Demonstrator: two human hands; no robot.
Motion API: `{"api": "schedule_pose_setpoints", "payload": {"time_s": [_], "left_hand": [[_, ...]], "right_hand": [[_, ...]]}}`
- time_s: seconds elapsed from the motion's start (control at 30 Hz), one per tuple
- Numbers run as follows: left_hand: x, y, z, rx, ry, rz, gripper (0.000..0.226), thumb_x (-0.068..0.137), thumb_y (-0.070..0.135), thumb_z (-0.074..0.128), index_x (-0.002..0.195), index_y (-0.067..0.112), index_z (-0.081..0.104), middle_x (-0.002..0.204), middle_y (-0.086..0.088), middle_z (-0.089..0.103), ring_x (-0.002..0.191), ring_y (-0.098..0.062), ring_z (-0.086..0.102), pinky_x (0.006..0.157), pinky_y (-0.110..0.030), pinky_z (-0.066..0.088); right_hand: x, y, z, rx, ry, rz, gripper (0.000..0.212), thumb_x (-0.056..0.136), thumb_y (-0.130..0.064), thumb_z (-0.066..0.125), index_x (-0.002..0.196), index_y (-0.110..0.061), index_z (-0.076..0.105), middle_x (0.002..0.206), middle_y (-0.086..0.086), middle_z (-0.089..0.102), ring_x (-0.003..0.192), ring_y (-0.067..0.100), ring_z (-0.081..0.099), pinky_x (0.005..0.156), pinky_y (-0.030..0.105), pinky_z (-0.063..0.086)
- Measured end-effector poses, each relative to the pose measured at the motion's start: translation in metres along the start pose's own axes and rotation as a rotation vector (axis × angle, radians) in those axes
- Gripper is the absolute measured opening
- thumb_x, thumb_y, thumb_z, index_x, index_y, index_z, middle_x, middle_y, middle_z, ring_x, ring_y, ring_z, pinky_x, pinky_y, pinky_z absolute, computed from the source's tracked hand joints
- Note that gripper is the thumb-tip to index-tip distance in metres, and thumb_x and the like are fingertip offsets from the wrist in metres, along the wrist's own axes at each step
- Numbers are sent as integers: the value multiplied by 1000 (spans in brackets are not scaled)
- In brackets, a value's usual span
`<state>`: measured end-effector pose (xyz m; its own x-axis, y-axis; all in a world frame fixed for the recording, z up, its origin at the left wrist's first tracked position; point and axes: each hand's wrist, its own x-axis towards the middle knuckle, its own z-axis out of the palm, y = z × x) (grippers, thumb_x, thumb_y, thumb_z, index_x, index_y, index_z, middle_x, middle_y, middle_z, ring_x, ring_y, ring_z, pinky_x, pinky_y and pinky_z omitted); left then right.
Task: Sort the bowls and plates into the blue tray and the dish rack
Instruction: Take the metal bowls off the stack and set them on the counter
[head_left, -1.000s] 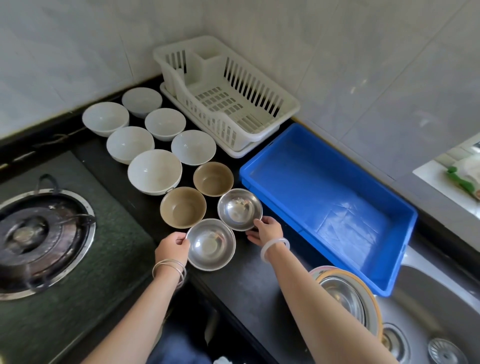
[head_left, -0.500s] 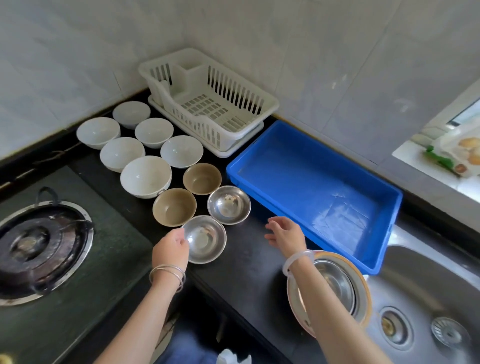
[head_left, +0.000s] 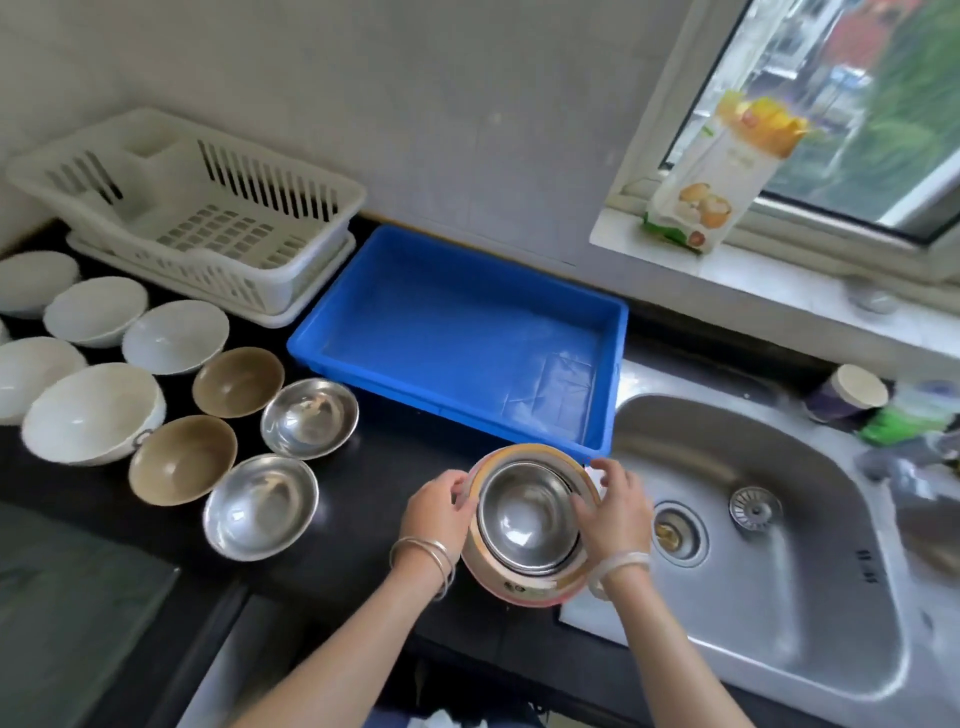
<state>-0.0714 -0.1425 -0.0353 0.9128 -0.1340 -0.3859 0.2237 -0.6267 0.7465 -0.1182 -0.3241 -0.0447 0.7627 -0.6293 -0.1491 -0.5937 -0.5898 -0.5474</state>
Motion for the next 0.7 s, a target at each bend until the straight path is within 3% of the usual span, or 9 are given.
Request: {"api": "schedule_pose_setpoints", "payload": {"time_s": [0.07,0.2,0.33,0.5,0.7], "left_hand": [[2,5,9,50,-30,23,26,88,22,57,113,18,59,108,-1,67,97,-18,62,84,-30,51],[6,6,18,134,-22,44,23,88,15,54,111,18,56,104,-3,65,94,-21,61,83,-35,52],[8,5,20,149,-23,48,21,88,15,55,108,16,57,100,-2,64,89,-19,61,79,-31,51],[9,3,21,157,-36,44,20,86,16,58,106,15,57,100,-4,65,89,-19,60,80,-32,50],[11,3,23,156,-38,31,22,85,14,59,107,16,56,102,-4,63,90,-20,61,83,-35,53]], "right_hand": [[-1,7,2,-14,-66,43,52,73,-23,75,120,-16,53,113,11,53,103,32,52,94,37,39],[-1,12,9,-12,-138,66,60,70,-31,77,122,-20,49,115,7,52,107,29,50,92,36,41],[1,15,12,-53,-141,58,46,72,-28,73,110,-18,50,107,6,57,103,29,52,82,36,46],[0,17,9,-64,-62,-24,31,79,-16,61,108,-19,50,101,7,62,89,30,59,64,30,40],[-2,14,6,-188,-20,-82,26,86,-19,50,112,-21,53,103,5,66,91,31,61,62,29,36]]}}
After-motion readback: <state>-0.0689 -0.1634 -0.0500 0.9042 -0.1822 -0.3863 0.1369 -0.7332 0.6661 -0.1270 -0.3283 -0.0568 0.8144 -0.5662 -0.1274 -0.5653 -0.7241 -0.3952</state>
